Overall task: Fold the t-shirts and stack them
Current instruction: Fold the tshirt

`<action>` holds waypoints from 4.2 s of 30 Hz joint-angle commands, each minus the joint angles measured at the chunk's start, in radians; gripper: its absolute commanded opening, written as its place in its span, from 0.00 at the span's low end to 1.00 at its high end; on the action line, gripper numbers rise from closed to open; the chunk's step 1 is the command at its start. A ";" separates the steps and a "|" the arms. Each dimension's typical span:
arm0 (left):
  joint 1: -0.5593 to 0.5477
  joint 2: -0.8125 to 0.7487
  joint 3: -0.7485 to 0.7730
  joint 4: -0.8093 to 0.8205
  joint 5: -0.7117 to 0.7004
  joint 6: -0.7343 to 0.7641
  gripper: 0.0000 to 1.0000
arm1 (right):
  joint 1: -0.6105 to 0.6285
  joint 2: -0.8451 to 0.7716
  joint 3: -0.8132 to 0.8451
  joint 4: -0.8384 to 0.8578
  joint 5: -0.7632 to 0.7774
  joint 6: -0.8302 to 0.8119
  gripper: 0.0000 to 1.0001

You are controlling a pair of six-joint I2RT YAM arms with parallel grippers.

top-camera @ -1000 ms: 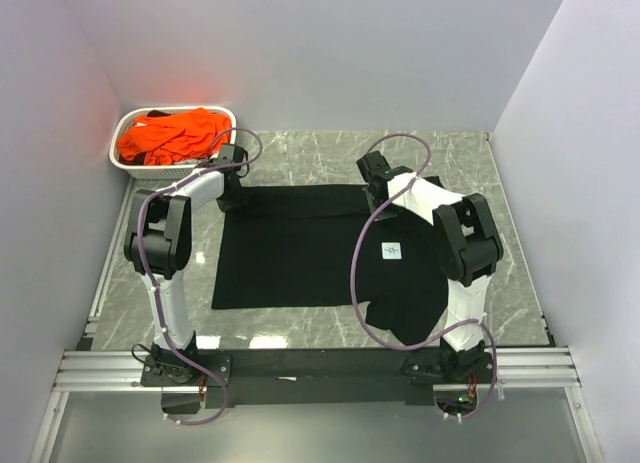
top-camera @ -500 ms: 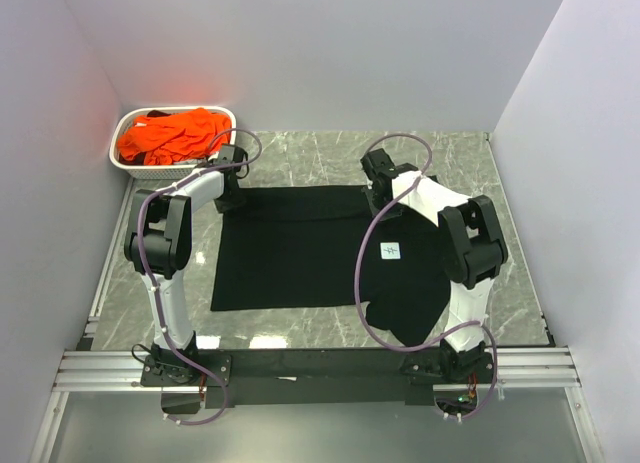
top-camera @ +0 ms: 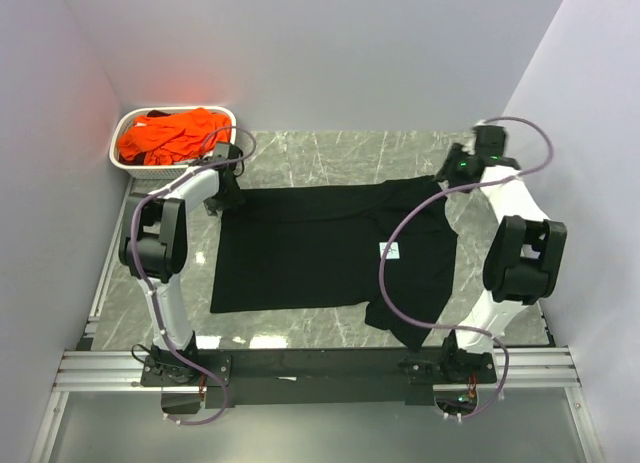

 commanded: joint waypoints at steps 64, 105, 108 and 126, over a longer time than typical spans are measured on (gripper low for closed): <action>0.038 -0.050 0.033 0.043 0.112 -0.121 0.84 | -0.148 0.171 0.102 0.152 -0.115 0.190 0.51; -0.029 -0.713 -0.539 0.155 0.026 0.005 0.86 | 0.583 0.142 -0.121 -0.038 0.573 0.145 0.33; -0.029 -0.705 -0.536 0.153 0.025 0.006 0.86 | 0.583 0.158 -0.118 -0.038 0.574 0.139 0.32; -0.028 -0.678 -0.533 0.147 0.025 0.008 0.85 | 0.584 0.147 -0.033 -0.125 0.536 0.116 0.03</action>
